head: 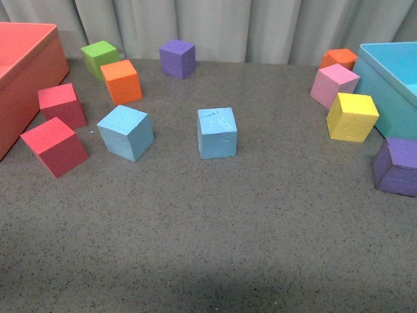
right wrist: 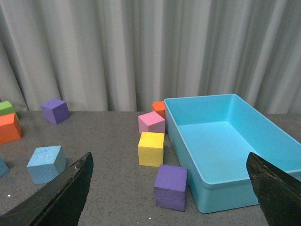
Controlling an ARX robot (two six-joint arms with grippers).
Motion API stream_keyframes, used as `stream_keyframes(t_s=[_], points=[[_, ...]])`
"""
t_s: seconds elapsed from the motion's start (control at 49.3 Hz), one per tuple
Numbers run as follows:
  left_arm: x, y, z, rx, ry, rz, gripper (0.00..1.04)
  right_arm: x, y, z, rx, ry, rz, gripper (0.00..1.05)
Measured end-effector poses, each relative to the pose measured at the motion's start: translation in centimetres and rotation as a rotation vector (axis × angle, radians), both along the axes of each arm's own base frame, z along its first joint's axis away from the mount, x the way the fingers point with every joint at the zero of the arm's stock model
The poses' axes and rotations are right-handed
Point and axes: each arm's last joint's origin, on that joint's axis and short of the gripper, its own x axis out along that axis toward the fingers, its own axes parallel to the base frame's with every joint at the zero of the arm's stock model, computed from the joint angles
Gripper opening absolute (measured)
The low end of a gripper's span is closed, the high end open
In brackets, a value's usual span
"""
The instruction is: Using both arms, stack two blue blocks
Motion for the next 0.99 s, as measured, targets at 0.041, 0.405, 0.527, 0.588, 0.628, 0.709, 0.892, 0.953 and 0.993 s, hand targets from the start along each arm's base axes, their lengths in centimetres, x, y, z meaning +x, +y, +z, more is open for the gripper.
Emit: stream_keyframes(t_s=[0.041, 0.405, 0.527, 0.588, 0.628, 0.709, 0.892, 0.953, 0.993], points=[[1.2, -0.3, 0.7, 0.018, 0.0, -0.005, 0.98, 0.0, 0.0, 0.0, 0.0, 0.0, 0.0, 0.95], [14.7, -4.9, -0.5, 0.08, 0.306, -0.291, 0.98, 0.0, 0.0, 0.0, 0.0, 0.0, 0.0, 0.95], [19.1, -5.8, -2.1, 0.124, 0.409, -0.346, 0.98, 0.0, 0.0, 0.0, 0.0, 0.0, 0.0, 0.95], [20.8, -6.0, -2.9, 0.163, 0.451, -0.361, 0.98, 0.0, 0.0, 0.0, 0.0, 0.0, 0.0, 0.95], [21.9, -6.3, -3.3, 0.151, 0.472, -0.384, 0.98, 0.0, 0.0, 0.0, 0.0, 0.0, 0.0, 0.95], [23.8, -6.5, -4.0, 0.171, 0.502, -0.395, 0.98, 0.0, 0.0, 0.0, 0.0, 0.0, 0.0, 0.95], [27.4, -6.7, -5.6, 0.218, 0.548, -0.383, 0.98, 0.0, 0.0, 0.0, 0.0, 0.0, 0.0, 0.95], [27.9, -6.6, -6.1, 0.218, 0.575, -0.378, 0.98, 0.0, 0.0, 0.0, 0.0, 0.0, 0.0, 0.95], [28.2, -6.5, -6.4, 0.222, 0.588, -0.369, 0.98, 0.0, 0.0, 0.0, 0.0, 0.0, 0.0, 0.95]])
